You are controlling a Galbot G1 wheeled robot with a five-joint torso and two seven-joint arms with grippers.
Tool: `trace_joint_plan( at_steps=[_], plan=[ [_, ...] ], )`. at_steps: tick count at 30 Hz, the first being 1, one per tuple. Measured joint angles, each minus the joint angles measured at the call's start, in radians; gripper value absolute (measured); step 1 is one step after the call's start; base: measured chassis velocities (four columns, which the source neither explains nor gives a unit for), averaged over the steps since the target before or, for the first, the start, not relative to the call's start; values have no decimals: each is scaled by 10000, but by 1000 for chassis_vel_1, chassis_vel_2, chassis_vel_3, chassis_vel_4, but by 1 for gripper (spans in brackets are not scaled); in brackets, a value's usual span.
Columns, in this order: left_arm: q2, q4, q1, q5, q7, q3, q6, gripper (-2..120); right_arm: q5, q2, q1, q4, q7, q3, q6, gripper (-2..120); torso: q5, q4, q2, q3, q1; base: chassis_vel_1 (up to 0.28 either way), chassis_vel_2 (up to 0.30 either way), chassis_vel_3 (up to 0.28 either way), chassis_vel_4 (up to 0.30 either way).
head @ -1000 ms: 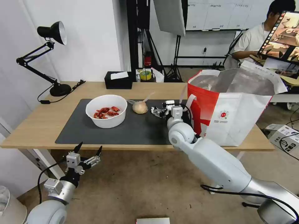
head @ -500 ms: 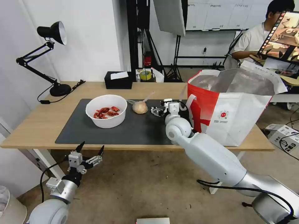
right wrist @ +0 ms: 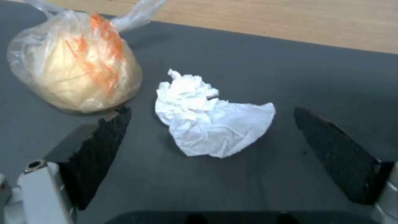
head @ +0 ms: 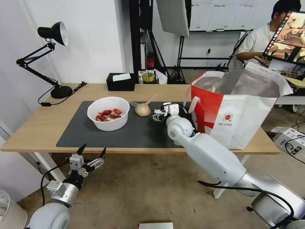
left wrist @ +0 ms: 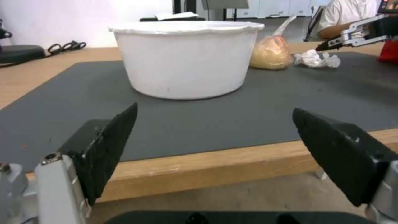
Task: Pick up the trash from the table and place it into the takeout bag.
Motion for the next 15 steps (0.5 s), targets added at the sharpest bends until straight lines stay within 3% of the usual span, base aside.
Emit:
trace_joint_plan(
  at_steps=[15],
  plan=[
    [90, -68, -25, -94, 9, 53, 15, 100, -11, 113, 268, -940, -724, 62, 180, 100, 0, -1, 0, 0, 0, 0, 0, 0, 0]
  ],
)
